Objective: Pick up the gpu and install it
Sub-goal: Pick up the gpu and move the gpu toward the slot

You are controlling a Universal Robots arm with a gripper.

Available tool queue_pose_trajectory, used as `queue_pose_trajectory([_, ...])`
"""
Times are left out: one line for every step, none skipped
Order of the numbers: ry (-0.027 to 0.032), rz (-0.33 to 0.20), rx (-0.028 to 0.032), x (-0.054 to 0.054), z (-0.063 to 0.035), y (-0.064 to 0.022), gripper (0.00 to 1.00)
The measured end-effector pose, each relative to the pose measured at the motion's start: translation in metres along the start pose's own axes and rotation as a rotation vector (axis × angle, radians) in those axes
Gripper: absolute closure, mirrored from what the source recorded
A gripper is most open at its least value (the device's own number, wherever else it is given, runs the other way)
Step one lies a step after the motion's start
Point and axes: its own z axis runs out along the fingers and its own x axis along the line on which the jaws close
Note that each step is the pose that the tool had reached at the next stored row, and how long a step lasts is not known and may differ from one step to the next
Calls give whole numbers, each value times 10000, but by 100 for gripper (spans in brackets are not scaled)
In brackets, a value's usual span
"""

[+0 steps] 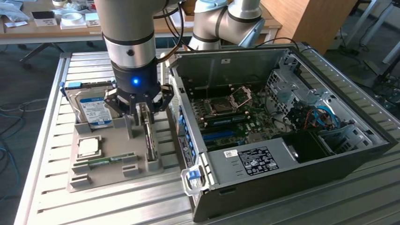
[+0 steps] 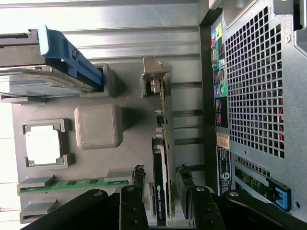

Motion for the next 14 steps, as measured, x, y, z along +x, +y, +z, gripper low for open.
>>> queue_pose_trajectory([-2,0,-3,0,5,0,58])
queue_pose_trajectory([-4,0,-5,0,14,0,58])
queue_pose_trajectory([-1,0,-2,0,23,-1,58])
queue_pose_trajectory([0,0,0,1,32,-1,58])
queue_pose_trajectory([-1,-1,-1,1,40,-2,58])
queue_pose_trajectory([1,0,0,1,40,-2,58])
queue_pose_trajectory([0,0,1,1,40,-2,58])
queue_pose_trajectory([1,0,1,1,39,-2,58])
queue_pose_trajectory([1,0,0,1,40,-2,58])
queue_pose_trajectory([0,0,0,1,40,-2,58])
queue_pose_trajectory([0,0,0,1,40,-2,58])
queue_pose_trajectory([1,0,0,1,40,-2,58])
queue_pose_trajectory([0,0,0,1,40,-2,58])
queue_pose_trajectory([0,1,0,1,40,-2,58])
